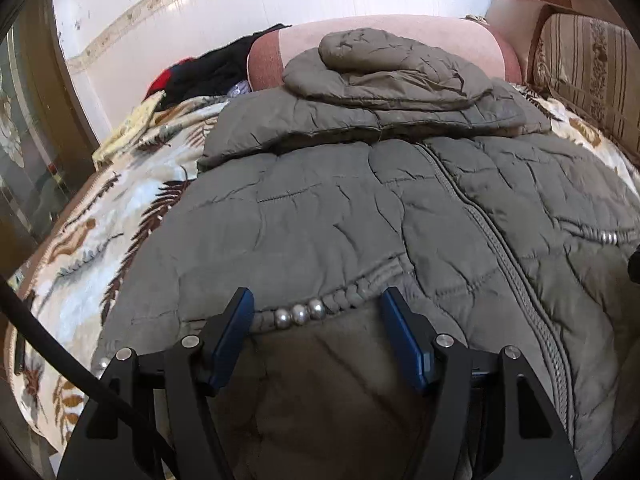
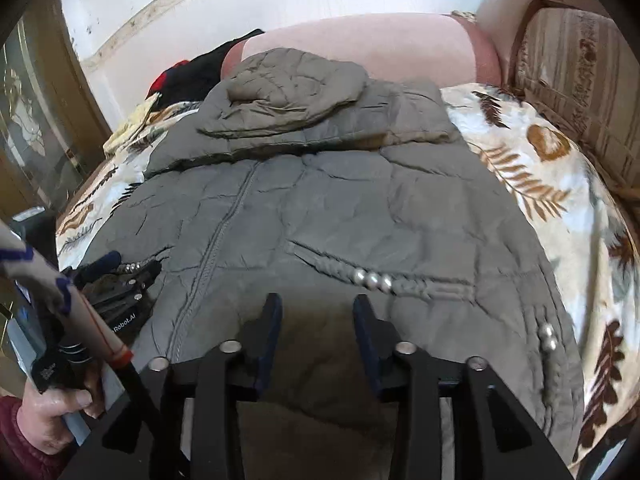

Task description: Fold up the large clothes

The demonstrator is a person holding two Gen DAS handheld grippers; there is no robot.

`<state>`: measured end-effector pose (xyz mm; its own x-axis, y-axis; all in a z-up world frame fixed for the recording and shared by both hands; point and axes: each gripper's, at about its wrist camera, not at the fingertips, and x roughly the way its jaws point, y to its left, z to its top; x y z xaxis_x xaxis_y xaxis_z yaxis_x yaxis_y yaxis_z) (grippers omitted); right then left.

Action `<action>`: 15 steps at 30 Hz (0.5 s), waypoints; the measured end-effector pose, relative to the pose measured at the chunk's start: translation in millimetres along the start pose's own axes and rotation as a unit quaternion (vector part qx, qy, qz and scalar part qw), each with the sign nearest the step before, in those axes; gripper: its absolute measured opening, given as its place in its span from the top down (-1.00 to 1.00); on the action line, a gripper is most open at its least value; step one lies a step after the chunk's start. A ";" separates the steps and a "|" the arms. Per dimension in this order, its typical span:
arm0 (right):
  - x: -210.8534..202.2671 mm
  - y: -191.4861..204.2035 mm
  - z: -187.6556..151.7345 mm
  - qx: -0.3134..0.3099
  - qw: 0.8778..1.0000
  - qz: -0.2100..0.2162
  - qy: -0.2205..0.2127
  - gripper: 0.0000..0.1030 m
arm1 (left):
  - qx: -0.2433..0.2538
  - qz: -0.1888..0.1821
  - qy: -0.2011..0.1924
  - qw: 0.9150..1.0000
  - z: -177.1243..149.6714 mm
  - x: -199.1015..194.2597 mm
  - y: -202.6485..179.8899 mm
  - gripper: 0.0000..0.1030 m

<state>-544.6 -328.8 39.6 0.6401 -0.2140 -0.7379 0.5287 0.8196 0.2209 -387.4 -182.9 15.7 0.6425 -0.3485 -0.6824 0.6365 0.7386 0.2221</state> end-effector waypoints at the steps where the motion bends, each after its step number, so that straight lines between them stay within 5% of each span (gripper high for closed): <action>1: 1.5 -0.1 -1.1 -0.003 1.000 -0.004 0.002 0.17 | 0.001 0.001 -0.002 1.000 -0.6 -1.3 -0.7 -0.27; 15: -3.0 -10.6 -2.9 -0.002 0.999 -0.026 -0.022 0.17 | 0.000 -0.003 -0.010 1.000 -6.1 -8.9 2.7 -0.30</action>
<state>-553.7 -335.3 37.7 0.6356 -0.2801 -0.7194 0.5606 0.8081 0.1806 -394.0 -174.2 18.1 0.6463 -0.3643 -0.6705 0.6405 0.7367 0.2171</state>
